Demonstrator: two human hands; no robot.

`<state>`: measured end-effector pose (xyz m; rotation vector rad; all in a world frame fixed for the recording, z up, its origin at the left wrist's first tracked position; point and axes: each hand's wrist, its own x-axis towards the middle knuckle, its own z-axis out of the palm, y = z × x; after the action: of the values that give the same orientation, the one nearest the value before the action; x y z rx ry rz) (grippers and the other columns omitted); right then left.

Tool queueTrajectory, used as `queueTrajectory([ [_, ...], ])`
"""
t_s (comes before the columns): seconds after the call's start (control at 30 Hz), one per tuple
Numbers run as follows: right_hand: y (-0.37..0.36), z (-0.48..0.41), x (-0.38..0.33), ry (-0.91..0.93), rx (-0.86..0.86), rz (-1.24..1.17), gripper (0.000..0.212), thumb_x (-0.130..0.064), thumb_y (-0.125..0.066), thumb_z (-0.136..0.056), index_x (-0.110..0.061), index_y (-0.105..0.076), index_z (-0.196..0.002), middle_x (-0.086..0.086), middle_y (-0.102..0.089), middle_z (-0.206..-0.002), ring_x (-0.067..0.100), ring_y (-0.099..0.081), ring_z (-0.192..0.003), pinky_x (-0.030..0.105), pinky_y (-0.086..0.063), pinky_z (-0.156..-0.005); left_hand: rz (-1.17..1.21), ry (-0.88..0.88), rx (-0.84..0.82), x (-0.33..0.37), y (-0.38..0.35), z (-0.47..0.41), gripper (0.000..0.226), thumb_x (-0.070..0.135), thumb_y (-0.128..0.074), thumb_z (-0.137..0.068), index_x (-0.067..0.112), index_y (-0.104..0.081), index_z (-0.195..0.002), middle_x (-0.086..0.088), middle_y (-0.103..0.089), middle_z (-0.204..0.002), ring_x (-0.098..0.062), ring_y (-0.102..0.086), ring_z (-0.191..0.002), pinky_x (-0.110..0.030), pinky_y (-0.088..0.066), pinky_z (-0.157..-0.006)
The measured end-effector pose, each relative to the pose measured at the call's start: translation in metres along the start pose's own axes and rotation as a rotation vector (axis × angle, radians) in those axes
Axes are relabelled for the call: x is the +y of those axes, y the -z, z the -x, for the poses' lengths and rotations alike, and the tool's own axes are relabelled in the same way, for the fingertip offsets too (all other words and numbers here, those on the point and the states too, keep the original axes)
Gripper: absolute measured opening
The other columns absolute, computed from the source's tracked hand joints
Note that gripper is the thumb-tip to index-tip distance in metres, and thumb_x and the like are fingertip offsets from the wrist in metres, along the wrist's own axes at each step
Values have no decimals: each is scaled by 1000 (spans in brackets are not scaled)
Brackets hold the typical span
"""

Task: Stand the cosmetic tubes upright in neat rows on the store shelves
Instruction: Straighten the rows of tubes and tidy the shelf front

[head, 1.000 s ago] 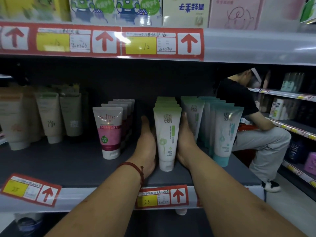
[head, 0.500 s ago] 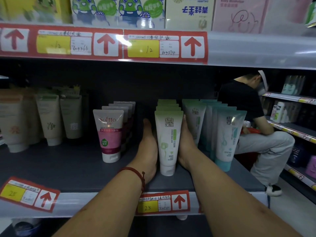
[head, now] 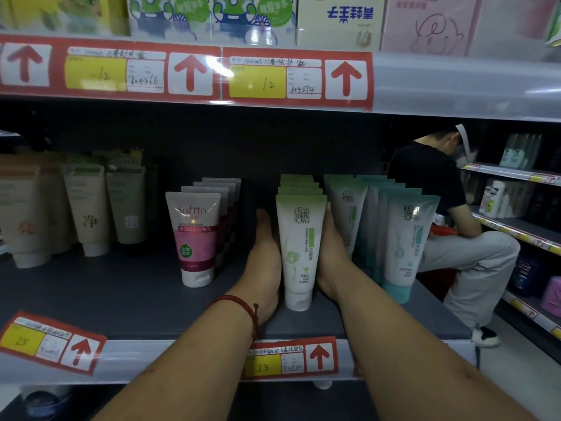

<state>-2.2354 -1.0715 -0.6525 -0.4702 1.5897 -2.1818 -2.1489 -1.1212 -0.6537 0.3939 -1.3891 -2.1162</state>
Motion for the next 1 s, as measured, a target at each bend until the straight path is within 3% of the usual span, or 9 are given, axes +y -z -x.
queueTrajectory([
  [0.2,1,5,-1,17,0,-6,69,-68,-29,-96,-17,-61,-129,12,-69,-118,28,-63,-115,45,-45,-107,8,5,-11,1,0,2,57,66,-29,-99,31,-74,-99,-4,-77,-104,-23,-70,-105,-45,-48,-106],
  [0.4,3,8,0,24,-7,-56,54,-61,-30,-99,-22,-66,-90,-5,-73,-64,13,-66,-75,28,-50,-76,26,17,-10,3,1,3,58,70,-29,-97,32,-74,-99,-5,-76,-111,-24,-69,-109,-47,-45,-109],
  [0.6,1,11,-1,19,-24,-100,58,-67,-32,-96,-22,-68,-96,1,-75,-78,19,-67,-89,37,-50,-96,30,27,-24,4,-1,2,55,67,-30,-99,32,-72,-100,-5,-75,-110,-23,-68,-108,-46,-45,-110],
  [0.8,2,11,-1,8,-32,-85,57,-64,-31,-97,-21,-68,-90,-3,-74,-66,16,-67,-80,30,-51,-79,-1,48,-21,3,-2,0,59,67,-30,-99,27,-70,-115,-8,-74,-114,-25,-68,-109,-46,-44,-111],
  [1.0,2,14,-1,9,-45,-79,57,-64,-30,-98,-21,-68,-91,-2,-74,-67,17,-67,-80,31,-52,-78,-38,57,-2,1,0,-2,58,70,-28,-98,31,-71,-101,-8,-75,-110,-26,-69,-107,-46,-47,-108],
])
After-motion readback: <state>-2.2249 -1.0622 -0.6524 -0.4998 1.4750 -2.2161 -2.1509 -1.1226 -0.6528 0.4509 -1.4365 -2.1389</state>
